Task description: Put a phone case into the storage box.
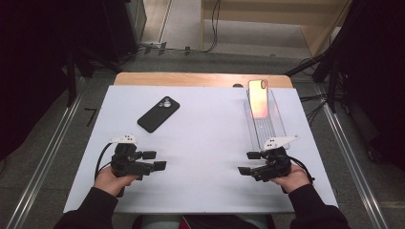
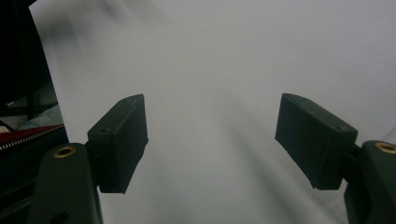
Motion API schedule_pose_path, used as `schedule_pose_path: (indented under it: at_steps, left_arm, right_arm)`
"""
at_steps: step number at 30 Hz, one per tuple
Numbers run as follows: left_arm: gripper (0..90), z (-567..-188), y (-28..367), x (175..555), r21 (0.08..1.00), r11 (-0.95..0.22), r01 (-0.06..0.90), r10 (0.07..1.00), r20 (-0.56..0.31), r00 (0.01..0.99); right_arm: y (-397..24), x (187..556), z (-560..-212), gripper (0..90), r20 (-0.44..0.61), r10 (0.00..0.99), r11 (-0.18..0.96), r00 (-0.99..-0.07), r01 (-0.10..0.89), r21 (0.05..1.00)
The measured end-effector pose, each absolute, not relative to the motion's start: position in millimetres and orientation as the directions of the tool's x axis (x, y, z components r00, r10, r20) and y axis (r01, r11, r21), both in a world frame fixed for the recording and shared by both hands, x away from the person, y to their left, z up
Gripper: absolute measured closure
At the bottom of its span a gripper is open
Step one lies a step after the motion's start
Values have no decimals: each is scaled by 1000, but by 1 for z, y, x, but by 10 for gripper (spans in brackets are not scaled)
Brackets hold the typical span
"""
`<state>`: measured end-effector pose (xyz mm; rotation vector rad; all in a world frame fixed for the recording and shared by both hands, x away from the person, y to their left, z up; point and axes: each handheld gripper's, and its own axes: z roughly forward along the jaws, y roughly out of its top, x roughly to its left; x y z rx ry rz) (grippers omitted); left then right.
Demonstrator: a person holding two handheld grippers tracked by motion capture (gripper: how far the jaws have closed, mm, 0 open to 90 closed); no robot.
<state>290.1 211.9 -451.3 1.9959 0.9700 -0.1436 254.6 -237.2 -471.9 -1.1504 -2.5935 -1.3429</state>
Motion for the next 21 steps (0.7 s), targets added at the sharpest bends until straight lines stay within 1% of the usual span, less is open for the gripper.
schedule_pose_path:
  at_steps: [5, 7, 9, 11, 14, 15, 16, 21]
  left_arm:
    - [253, -449, 218, 301, 675, -289, 679, 621, -408, 670]
    - [219, -449, 220, 306, 672, -270, 689, 640, -410, 650]
    - [217, -449, 222, 311, 674, -264, 689, 663, -393, 638]
    - [206, -448, 223, 315, 686, -265, 677, 665, -378, 644]
    - [124, -448, 223, 322, 696, -251, 673, 647, -397, 651]
    - [83, -448, 223, 325, 692, -254, 675, 636, -406, 656]
    - [9, -449, 222, 328, 687, -260, 679, 628, -414, 659]
    - [0, -448, 219, 337, 682, -279, 676, 622, -408, 668]
  right_arm:
    - [-238, 256, -473, 234, 320, 604, 361, -730, 609, 707]
    - [-239, 256, -473, 234, 319, 605, 360, -730, 608, 707]
    - [-239, 255, -473, 234, 320, 607, 362, -727, 612, 704]
    - [-240, 254, -473, 235, 322, 605, 357, -728, 610, 708]
    - [-241, 251, -474, 235, 322, 605, 358, -728, 610, 707]
    - [-241, 250, -474, 234, 324, 607, 359, -726, 614, 703]
    - [-241, 249, -475, 234, 323, 605, 360, -728, 612, 704]
    - [-243, 246, -475, 234, 325, 609, 355, -724, 615, 704]
